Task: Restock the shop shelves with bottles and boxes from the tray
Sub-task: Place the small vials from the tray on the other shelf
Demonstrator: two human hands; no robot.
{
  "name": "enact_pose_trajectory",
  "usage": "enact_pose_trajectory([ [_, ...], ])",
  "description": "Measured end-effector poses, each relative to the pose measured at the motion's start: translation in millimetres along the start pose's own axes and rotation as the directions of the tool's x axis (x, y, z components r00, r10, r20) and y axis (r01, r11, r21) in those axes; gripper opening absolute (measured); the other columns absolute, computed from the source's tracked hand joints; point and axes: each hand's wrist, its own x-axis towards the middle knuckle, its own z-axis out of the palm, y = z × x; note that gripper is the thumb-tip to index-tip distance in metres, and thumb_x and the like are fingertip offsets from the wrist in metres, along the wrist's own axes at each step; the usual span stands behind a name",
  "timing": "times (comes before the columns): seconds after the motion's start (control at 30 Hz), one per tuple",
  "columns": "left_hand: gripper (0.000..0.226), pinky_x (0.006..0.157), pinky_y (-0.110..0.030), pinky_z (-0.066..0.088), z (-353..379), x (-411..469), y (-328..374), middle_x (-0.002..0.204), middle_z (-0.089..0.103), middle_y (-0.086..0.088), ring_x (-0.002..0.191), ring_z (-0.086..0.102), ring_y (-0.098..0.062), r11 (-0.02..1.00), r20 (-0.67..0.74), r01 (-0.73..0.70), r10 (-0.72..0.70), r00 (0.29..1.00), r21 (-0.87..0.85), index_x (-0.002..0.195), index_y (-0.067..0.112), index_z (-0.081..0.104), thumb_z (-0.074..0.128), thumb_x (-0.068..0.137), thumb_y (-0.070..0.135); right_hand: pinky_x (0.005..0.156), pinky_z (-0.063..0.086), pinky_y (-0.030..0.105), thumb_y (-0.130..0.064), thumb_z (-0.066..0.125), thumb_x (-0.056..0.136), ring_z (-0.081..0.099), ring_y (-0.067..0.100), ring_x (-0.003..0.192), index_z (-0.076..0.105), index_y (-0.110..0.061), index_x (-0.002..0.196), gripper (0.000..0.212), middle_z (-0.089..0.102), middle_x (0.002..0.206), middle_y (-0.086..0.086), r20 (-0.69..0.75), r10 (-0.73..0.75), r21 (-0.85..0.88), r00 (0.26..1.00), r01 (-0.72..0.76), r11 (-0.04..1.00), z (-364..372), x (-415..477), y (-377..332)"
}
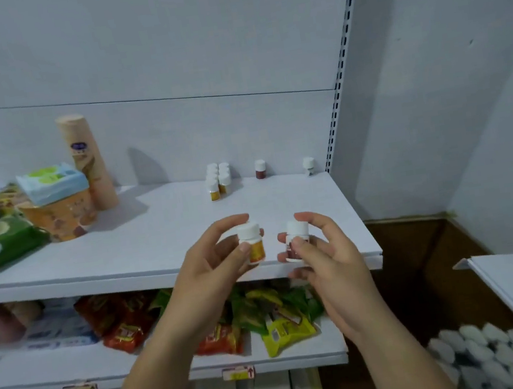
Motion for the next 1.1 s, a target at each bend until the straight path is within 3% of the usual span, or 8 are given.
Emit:
enact_pose_trajectory([
  [0.17, 0.036, 0.102, -0.041, 0.058, -56.8, 87.9, -27.0, 0.124, 0.075, 0.006, 0.117, 0.071, -0.022, 0.990, -0.031, 0.002, 0.002, 1.000, 0.141, 0.132, 0.035, 0.068, 0.071, 0.099, 0.018, 0.073, 0.059, 0.030, -0.006, 0.050, 0.104, 0.073, 0.027, 0.097, 0.066, -0.036, 0.119, 0.037, 0.072, 0.113, 0.006, -0.042, 0.014, -0.152, 0.999, -0.020, 0.988, 45.3, 101.4, 32.7],
  [0.27, 0.042, 0.103, -0.042, 0.058, -81.1, 131.8, -44.4, 0.123, 0.074, 0.012, 0.113, 0.071, -0.014, 0.957, -0.032, -0.023, 0.034, 0.999, 0.289, 0.131, 0.038, 0.069, 0.080, 0.093, 0.023, 0.066, 0.053, 0.025, -0.008, 0.040, 0.102, 0.067, 0.022, 0.090, 0.065, -0.036, 0.113, 0.040, 0.067, 0.111, 0.006, -0.037, 0.073, -0.291, 0.997, -0.080, 0.953, 66.0, 150.2, 51.0],
  [0.47, 0.043, 0.103, -0.036, 0.057, -105.6, 188.4, -66.5, 0.120, 0.076, 0.013, 0.111, 0.071, -0.004, 0.922, -0.036, -0.058, 0.078, 0.996, 0.384, 0.134, 0.024, 0.068, 0.080, 0.093, 0.019, 0.073, 0.051, 0.017, -0.030, 0.067, 0.101, 0.067, 0.002, 0.087, 0.071, -0.035, 0.113, 0.014, 0.074, 0.100, -0.014, 0.121, -0.062, -0.492, 0.991, 0.114, 0.863, 77.8, 210.8, 76.6],
  [0.67, 0.035, 0.099, -0.031, 0.055, -111.6, 204.6, -80.0, 0.126, 0.071, 0.021, 0.116, 0.066, 0.000, 0.844, -0.019, -0.077, 0.103, 0.995, 0.530, 0.131, 0.031, 0.067, 0.074, 0.097, 0.032, 0.075, 0.051, 0.022, -0.030, 0.072, 0.097, 0.068, 0.003, 0.088, 0.073, -0.030, 0.109, 0.012, 0.075, 0.100, -0.014, 0.087, -0.095, -0.550, 0.992, 0.127, 0.825, 74.4, 248.2, 95.1],
  [0.77, 0.042, 0.095, -0.029, 0.054, -116.8, 200.6, -87.3, 0.133, 0.063, 0.022, 0.118, 0.060, -0.002, 0.785, -0.060, -0.050, 0.111, 0.992, 0.617, 0.137, 0.034, 0.061, 0.071, 0.097, 0.025, 0.077, 0.052, 0.031, -0.036, 0.070, 0.096, 0.067, 0.006, 0.090, 0.069, -0.030, 0.105, 0.011, 0.073, 0.098, -0.014, 0.021, -0.084, -0.666, 0.996, 0.076, 0.742, 76.5, 269.2, 98.8],
  [0.9, 0.046, 0.103, -0.034, 0.049, -122.0, 196.6, -92.6, 0.140, 0.060, 0.017, 0.120, 0.057, -0.008, 0.698, -0.054, -0.057, 0.136, 0.989, 0.713, 0.143, 0.034, 0.055, 0.068, 0.099, 0.030, 0.084, 0.055, 0.039, -0.039, 0.069, 0.093, 0.065, 0.014, 0.093, 0.066, -0.034, 0.105, 0.013, 0.070, 0.101, -0.013, 0.005, -0.036, -0.773, 0.999, 0.026, 0.634, 82.7, 288.1, 97.2],
  [1.1, 0.046, 0.107, -0.033, 0.048, -117.3, 194.6, -94.1, 0.144, 0.058, 0.017, 0.125, 0.056, -0.010, 0.696, -0.112, -0.005, 0.123, 0.986, 0.718, 0.144, 0.037, 0.051, 0.064, 0.100, 0.040, 0.084, 0.054, 0.036, -0.045, 0.069, 0.094, 0.065, 0.016, 0.097, 0.068, -0.035, 0.111, 0.020, 0.072, 0.108, -0.014, -0.034, -0.103, -0.826, 0.994, 0.030, 0.563, 85.0, 291.2, 99.4],
])
